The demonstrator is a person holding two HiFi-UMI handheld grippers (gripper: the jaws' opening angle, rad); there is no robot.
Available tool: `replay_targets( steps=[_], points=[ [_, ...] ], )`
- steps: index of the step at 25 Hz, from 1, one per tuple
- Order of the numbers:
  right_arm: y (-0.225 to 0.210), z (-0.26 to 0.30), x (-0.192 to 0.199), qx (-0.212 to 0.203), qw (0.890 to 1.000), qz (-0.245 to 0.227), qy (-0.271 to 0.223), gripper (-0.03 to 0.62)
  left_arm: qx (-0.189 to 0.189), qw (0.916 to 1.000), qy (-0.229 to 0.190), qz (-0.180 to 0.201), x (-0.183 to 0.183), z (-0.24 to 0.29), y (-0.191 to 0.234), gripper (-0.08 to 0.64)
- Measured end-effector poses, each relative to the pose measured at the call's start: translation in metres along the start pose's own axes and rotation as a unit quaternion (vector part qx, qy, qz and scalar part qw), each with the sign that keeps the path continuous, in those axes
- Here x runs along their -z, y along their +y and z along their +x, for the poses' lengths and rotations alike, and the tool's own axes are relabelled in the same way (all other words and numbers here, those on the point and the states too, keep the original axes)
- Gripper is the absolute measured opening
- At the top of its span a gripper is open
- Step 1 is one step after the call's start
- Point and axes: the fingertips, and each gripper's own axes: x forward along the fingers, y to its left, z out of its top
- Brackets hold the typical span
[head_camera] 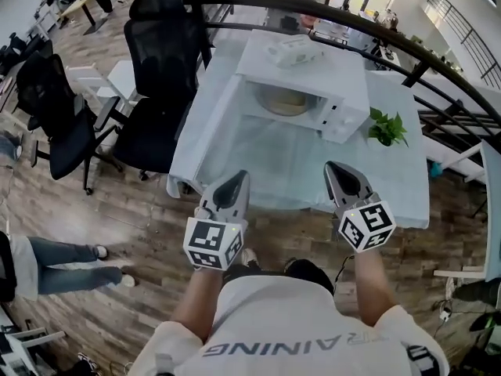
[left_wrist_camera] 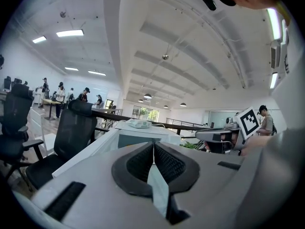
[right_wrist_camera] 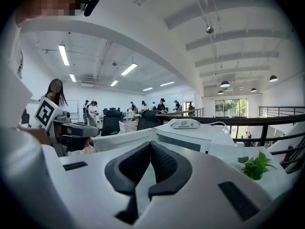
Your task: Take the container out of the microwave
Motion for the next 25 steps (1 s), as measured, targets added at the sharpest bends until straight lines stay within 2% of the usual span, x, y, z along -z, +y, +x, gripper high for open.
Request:
replay_targets(
  steps=[7,16,20,25],
  points=[
    [-0.026,0.048,0.002,-0.062,0.998,-0.017,0.01,0.023,-0.066,0.9976,-0.013,-0.015,-0.005,0.014,0.009,0.035],
    [-0.058,0.091,0.022,-0.144,0.987,-0.058,0.047,0.023,-0.165,0.9846,-0.037,-0.043,0.001,0.019,-0.01,0.035],
    [-0.061,0.115,0.039,-0.153,0.982,-0.086,0.067,0.025,-0.19,0.9795,-0.04,-0.054,0.012,0.016,-0.011,0.035],
    [-0.069,0.157,0.059,-0.139,0.976,-0.132,0.099,0.046,-0.193,0.9782,-0.043,-0.064,0.017,0.015,-0.012,0.035]
  ],
)
